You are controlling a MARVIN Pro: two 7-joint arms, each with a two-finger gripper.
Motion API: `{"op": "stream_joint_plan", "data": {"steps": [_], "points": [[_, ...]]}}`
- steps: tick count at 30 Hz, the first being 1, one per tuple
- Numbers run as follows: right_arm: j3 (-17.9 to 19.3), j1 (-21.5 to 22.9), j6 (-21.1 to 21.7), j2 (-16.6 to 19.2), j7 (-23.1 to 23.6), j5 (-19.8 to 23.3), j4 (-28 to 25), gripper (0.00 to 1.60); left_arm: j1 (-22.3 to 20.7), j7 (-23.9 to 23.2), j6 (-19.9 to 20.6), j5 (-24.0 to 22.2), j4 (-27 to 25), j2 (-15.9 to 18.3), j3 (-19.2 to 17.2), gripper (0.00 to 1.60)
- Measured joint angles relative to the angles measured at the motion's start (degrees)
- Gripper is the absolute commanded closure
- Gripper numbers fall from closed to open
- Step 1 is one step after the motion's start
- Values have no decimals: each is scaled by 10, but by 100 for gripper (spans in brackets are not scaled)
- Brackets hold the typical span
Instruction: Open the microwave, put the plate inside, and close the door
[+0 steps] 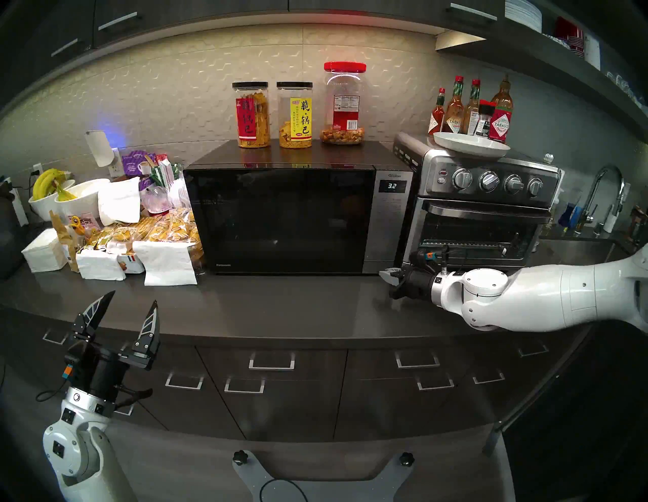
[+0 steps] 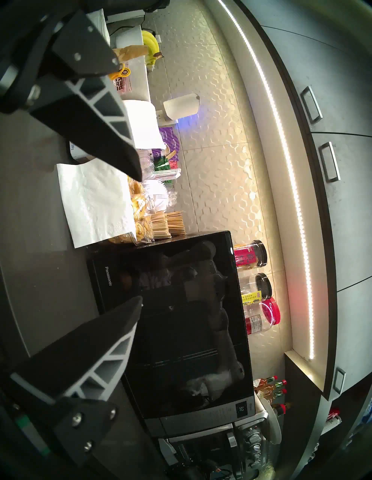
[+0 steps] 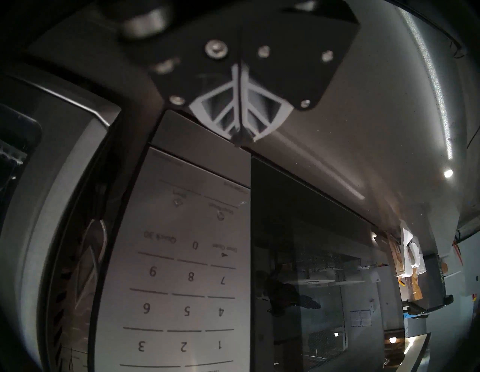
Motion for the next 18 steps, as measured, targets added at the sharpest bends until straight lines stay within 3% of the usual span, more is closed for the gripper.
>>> {"op": "stream_joint_plan", "data": {"steps": [18], "points": [[2,-9,1,-17,8,14,38,160,0,0,0,0,0,0,0,0]]}}
